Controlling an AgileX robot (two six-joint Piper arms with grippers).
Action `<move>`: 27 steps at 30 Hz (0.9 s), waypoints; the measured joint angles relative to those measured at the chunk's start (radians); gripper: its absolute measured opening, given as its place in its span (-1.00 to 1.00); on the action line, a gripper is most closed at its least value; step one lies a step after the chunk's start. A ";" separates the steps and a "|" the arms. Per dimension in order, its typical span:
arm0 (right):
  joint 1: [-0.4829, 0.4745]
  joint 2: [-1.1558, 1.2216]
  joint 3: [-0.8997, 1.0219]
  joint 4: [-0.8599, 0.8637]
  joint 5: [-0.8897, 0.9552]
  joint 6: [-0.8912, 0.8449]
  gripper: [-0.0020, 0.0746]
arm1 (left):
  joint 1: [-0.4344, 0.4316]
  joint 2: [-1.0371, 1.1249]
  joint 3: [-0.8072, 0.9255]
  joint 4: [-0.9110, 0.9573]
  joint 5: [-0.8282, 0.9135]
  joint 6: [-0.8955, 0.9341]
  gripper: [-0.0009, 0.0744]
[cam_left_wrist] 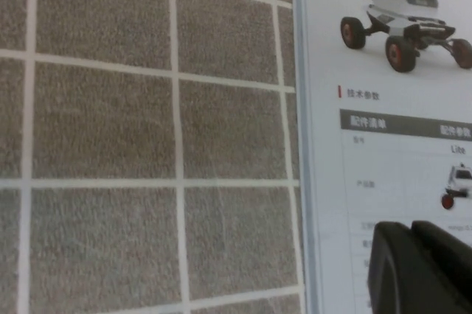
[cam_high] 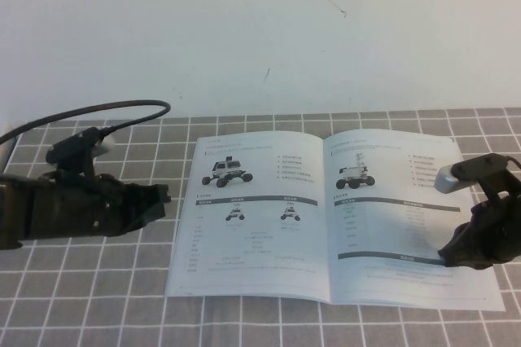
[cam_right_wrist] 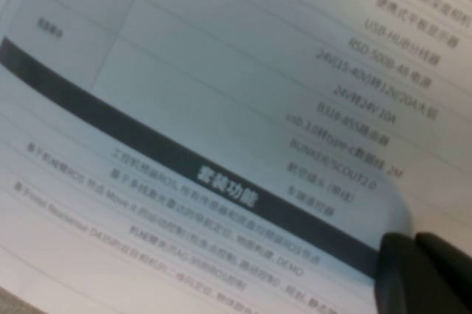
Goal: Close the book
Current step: 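Close the open booklet and leave it lying on the table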
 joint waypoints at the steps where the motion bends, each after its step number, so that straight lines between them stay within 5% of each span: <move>1: 0.000 0.000 0.000 0.000 0.000 0.000 -0.95 | 0.000 0.022 -0.017 0.003 -0.002 -0.002 -0.99; 27: 0.000 0.002 -0.002 -0.001 0.014 0.002 -0.95 | -0.098 0.255 -0.314 0.724 0.013 -0.544 -0.99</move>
